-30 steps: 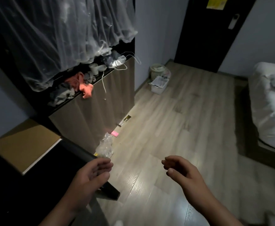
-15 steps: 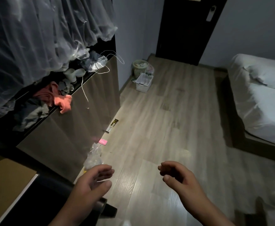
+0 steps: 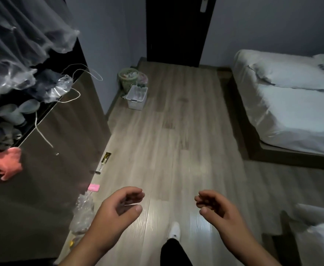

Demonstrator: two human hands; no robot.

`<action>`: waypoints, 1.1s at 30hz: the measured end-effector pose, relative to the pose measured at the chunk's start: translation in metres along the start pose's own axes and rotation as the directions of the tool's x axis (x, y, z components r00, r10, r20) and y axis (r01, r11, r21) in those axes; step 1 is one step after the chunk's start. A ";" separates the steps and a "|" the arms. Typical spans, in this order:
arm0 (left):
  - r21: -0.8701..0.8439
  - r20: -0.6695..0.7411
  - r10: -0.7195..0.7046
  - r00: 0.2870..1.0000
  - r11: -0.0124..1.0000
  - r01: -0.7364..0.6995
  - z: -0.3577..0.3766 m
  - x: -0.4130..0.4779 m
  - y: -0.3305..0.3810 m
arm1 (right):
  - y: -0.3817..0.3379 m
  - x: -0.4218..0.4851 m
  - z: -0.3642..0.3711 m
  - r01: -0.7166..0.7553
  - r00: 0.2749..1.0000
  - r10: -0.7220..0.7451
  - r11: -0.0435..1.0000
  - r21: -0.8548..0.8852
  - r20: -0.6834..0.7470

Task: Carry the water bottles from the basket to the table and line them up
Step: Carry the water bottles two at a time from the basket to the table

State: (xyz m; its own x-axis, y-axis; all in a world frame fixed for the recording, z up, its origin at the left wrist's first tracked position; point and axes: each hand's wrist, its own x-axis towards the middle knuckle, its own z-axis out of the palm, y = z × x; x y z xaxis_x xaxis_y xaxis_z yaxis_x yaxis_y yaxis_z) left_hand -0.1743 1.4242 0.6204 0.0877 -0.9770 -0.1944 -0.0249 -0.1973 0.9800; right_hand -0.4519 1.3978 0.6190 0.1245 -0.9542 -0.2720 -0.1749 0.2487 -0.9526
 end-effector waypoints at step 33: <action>-0.082 -0.177 -0.015 0.984 0.997 0.000 -0.016 0.427 0.082 | -0.144 0.457 -0.036 0.023 0.991 -0.028 0.999 0.041 0.133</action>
State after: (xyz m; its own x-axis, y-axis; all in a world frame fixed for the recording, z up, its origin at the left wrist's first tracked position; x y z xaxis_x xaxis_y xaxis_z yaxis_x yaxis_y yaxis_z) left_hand -0.1227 0.9923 0.6186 0.2633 -0.9440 -0.1986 0.0566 -0.1904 0.9801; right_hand -0.4050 0.9202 0.6370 0.2578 -0.9304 -0.2606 -0.1321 0.2332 -0.9634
